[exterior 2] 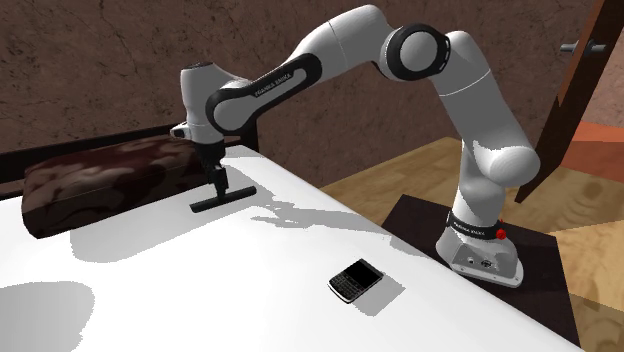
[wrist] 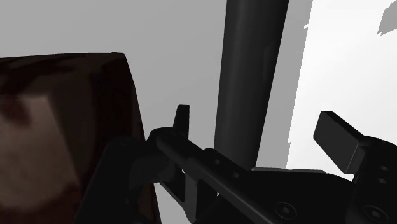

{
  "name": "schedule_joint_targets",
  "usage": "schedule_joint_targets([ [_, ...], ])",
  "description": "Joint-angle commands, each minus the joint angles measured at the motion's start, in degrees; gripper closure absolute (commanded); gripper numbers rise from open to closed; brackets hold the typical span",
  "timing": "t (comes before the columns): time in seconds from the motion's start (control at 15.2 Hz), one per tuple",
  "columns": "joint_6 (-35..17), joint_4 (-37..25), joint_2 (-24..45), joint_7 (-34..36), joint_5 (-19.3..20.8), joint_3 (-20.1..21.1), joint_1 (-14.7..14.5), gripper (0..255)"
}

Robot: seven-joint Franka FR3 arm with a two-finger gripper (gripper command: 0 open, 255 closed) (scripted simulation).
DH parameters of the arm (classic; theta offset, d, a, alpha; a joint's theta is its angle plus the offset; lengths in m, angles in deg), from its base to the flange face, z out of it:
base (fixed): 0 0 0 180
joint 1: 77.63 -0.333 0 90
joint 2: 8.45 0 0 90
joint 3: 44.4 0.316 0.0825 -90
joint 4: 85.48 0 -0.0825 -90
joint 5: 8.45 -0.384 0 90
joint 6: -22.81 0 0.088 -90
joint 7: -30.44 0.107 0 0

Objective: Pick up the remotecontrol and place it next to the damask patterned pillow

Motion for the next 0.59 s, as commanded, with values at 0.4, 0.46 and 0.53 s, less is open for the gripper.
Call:
schedule_joint_targets([
  [0.4,3.8,-2.0,-1.8,-0.3,-0.5,0.3,-0.1,0],
  [0.46,3.8,-2.0,-1.8,-0.3,-0.5,0.3,-0.1,0],
  [0.53,3.8,-2.0,-1.8,-0.3,-0.5,0.3,-0.1,0],
])
